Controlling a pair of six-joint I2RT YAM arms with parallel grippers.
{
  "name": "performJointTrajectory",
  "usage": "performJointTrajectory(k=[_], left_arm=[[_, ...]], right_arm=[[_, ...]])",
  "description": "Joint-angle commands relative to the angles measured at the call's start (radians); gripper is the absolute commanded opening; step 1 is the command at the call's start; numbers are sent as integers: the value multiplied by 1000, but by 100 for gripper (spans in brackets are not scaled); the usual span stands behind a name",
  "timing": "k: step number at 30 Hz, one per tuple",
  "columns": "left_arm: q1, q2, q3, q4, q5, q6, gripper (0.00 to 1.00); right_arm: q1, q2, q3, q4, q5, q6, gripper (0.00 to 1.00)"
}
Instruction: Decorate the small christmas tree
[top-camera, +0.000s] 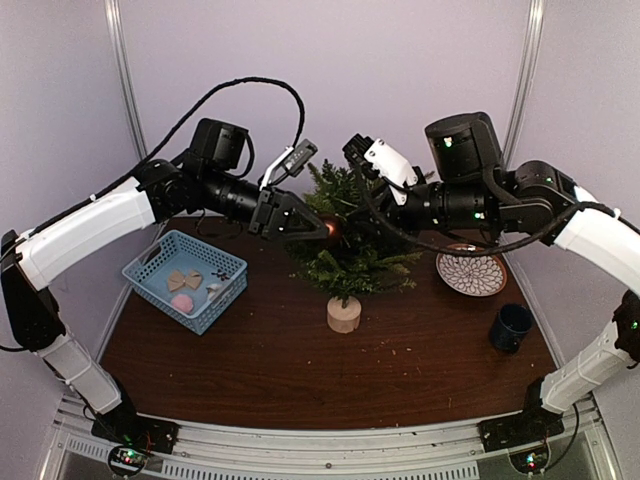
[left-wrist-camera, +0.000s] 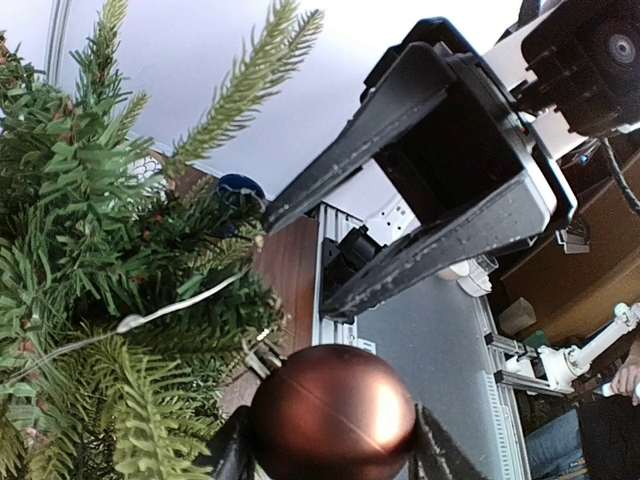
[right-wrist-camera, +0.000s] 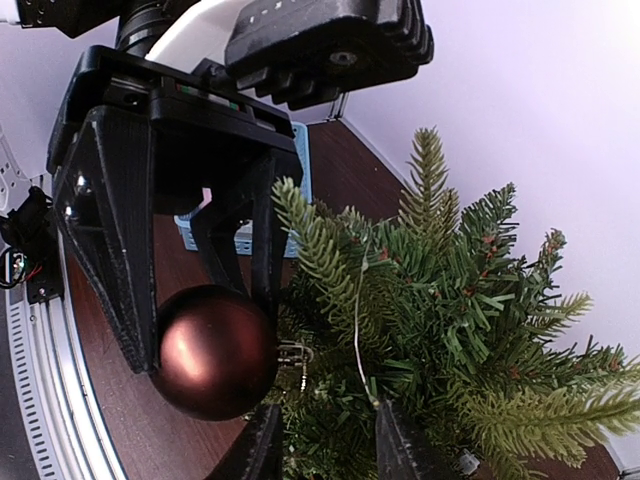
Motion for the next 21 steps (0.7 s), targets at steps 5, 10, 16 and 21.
performJointTrajectory(k=[5, 10, 16, 21], left_arm=[[6, 5, 25, 61, 4, -7, 18], [6, 3, 26, 63, 3, -7, 18], [6, -2, 18, 59, 1, -7, 18], [7, -6, 11, 57, -3, -5, 18]], right_arm=[[-6, 25, 17, -3, -4, -2, 36], [-6, 38, 25, -12, 15, -2, 32], [-6, 45, 29, -18, 31, -1, 21], [-6, 48, 32, -26, 43, 4, 19]])
